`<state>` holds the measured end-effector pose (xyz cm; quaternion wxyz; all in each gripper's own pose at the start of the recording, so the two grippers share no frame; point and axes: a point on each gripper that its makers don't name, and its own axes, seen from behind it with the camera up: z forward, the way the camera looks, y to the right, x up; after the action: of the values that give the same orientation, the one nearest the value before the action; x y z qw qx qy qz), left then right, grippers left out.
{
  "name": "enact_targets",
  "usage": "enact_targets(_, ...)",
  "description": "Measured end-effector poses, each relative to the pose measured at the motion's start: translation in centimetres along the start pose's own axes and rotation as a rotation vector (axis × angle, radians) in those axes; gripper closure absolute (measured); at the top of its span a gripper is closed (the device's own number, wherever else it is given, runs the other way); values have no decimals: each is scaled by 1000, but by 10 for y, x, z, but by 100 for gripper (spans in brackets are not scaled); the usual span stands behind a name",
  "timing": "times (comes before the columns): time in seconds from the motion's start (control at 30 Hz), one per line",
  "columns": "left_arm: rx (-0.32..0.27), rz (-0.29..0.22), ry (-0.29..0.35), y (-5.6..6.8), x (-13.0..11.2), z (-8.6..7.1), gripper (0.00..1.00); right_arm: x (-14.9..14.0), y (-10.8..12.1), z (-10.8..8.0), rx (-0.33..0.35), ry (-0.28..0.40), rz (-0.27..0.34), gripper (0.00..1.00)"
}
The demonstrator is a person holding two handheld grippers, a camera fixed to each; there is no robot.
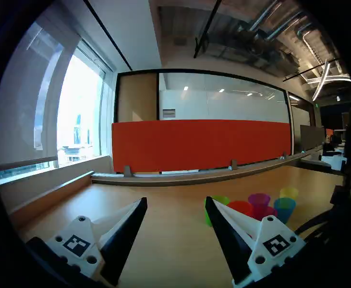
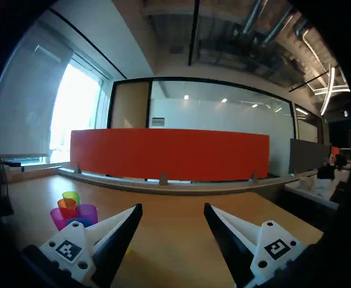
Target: Pour water
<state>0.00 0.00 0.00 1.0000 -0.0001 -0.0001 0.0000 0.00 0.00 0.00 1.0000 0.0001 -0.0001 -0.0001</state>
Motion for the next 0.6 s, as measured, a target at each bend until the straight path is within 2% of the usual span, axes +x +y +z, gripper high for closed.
enact_targets(0.17, -17, 3, -17, -2, 1, 2, 10, -2, -4, 0, 18, -16, -19, 1)
enact_targets(0.3, -47, 18, -38, 0, -1, 3, 10, -5, -12, 1, 58, -38, -50, 0)
enact_targets(0.6, -164, 87, -110, 18, -11, 8, 10, -13, -44, -1, 230, -116, -124, 0)
